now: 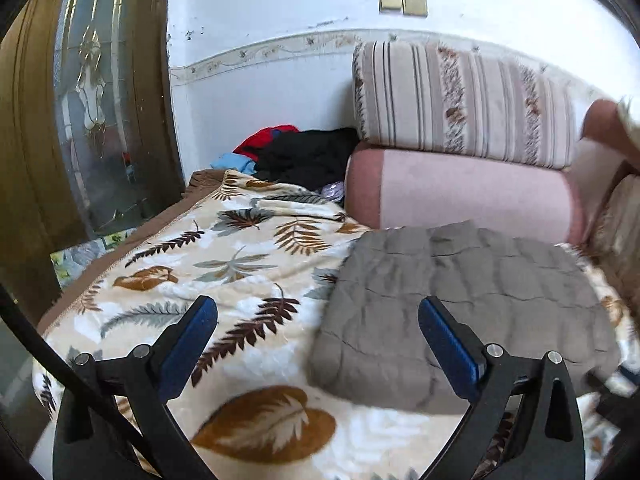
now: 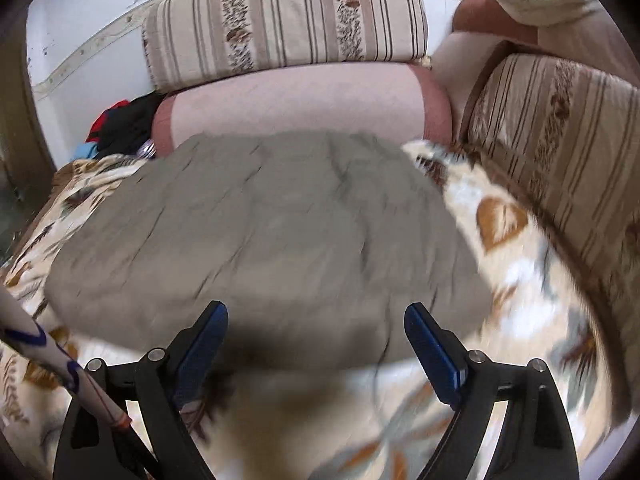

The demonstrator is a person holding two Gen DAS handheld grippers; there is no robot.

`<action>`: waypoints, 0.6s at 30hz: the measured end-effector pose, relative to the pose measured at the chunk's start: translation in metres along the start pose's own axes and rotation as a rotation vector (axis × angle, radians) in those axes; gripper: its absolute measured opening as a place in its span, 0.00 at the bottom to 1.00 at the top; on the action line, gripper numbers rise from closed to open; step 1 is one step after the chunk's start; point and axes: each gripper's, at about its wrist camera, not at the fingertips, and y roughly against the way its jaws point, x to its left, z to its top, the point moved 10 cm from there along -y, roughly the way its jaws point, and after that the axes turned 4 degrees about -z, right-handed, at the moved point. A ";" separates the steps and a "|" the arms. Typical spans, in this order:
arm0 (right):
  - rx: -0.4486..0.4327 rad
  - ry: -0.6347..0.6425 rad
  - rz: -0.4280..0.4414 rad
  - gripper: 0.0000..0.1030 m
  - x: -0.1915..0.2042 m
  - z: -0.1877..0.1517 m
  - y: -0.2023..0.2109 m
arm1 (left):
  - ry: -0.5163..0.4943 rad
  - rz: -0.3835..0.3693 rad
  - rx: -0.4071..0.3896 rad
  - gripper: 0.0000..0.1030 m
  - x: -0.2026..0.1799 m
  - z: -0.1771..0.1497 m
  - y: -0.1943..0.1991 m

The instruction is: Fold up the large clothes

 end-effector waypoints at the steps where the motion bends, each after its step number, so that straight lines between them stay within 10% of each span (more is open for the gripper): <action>1: 0.011 -0.004 0.009 0.90 0.005 -0.009 0.005 | 0.005 0.002 -0.009 0.97 0.001 -0.001 0.009; 18: 0.080 0.065 -0.029 0.90 0.031 -0.065 0.049 | -0.034 -0.137 0.163 0.97 -0.036 -0.075 0.050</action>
